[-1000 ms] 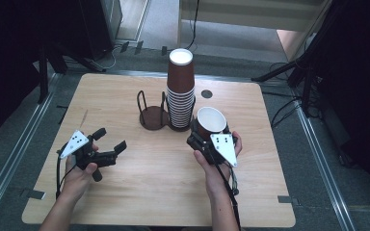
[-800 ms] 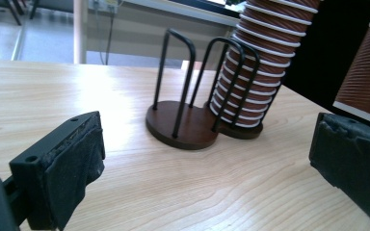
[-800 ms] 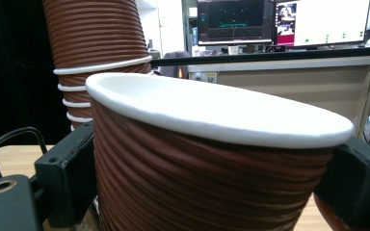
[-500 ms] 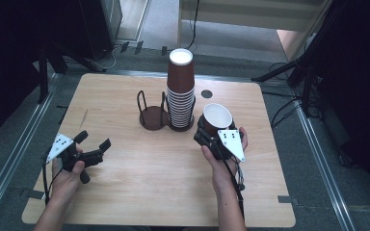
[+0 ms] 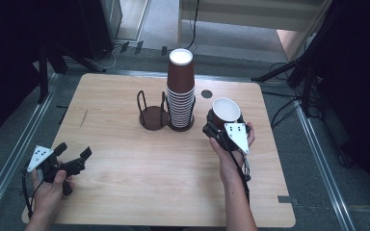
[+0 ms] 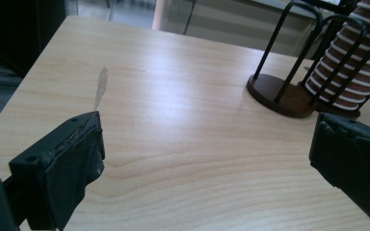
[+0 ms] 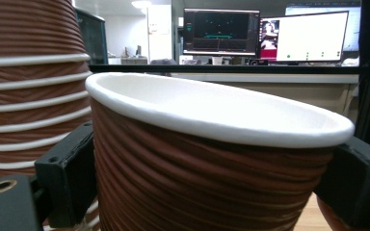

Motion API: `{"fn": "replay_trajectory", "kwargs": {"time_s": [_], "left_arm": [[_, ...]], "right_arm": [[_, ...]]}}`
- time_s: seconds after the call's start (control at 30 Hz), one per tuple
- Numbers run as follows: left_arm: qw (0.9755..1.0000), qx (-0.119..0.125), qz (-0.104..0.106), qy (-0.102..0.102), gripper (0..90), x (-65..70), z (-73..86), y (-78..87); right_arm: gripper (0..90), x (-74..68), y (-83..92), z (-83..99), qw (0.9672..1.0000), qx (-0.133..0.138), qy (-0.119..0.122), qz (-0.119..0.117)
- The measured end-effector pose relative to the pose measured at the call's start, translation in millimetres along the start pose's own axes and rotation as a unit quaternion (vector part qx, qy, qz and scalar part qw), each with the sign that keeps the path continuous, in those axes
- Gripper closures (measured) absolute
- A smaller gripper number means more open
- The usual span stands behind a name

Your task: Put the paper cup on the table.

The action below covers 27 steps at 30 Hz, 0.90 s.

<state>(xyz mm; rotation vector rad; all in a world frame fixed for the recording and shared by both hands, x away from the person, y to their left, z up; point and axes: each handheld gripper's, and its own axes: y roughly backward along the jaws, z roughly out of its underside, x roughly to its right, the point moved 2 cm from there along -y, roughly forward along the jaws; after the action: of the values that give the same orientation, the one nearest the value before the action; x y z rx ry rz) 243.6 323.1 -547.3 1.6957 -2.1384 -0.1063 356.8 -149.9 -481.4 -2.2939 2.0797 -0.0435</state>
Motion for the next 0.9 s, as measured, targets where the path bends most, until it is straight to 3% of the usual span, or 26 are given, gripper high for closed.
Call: {"fn": "replay_trajectory", "kwargs": {"time_s": [0.1, 0.13, 0.17, 0.23, 0.4, 0.57, 0.7, 0.9], "left_arm": [[0.9985, -0.042, -0.026, -0.025, 0.0, -6.3, 4.2, 0.7], [0.9975, -0.047, -0.042, -0.033, 0.0, -8.0, 5.8, 0.8], [0.9974, -0.046, -0.044, -0.035, 0.0, -9.0, 6.2, 1.1], [0.9978, -0.043, -0.043, -0.025, 0.0, -12.0, 5.9, 1.6], [0.9977, -0.044, -0.047, -0.024, 0.0, -12.4, 6.7, 1.8], [0.9976, -0.050, -0.043, -0.022, 0.0, -13.1, 8.2, -0.6], [0.9976, -0.052, -0.040, -0.023, 0.0, -12.7, 8.5, -1.3], [0.9981, -0.050, -0.029, -0.021, 0.0, -12.2, 8.9, -1.6]], "right_arm": [[9.0, 6.0, -7.1, 4.5, 1.0000, -0.005, 0.007, 0.002], [9.0, 7.0, -8.9, 6.0, 0.9999, -0.008, 0.008, 0.004], [9.1, 9.3, -12.2, 8.7, 0.9998, -0.012, 0.014, 0.005], [9.3, 11.2, -17.4, 13.9, 0.9997, -0.020, 0.014, 0.005], [9.2, 17.1, -30.2, 28.5, 0.9981, -0.048, 0.031, 0.022], [8.9, 23.8, -41.0, 33.8, 0.9976, -0.056, 0.020, 0.036], [8.6, 31.5, -47.7, 38.2, 0.9955, -0.064, 0.047, 0.052], [8.2, 44.3, -51.3, 47.0, 0.9928, -0.084, 0.053, 0.068]]}}
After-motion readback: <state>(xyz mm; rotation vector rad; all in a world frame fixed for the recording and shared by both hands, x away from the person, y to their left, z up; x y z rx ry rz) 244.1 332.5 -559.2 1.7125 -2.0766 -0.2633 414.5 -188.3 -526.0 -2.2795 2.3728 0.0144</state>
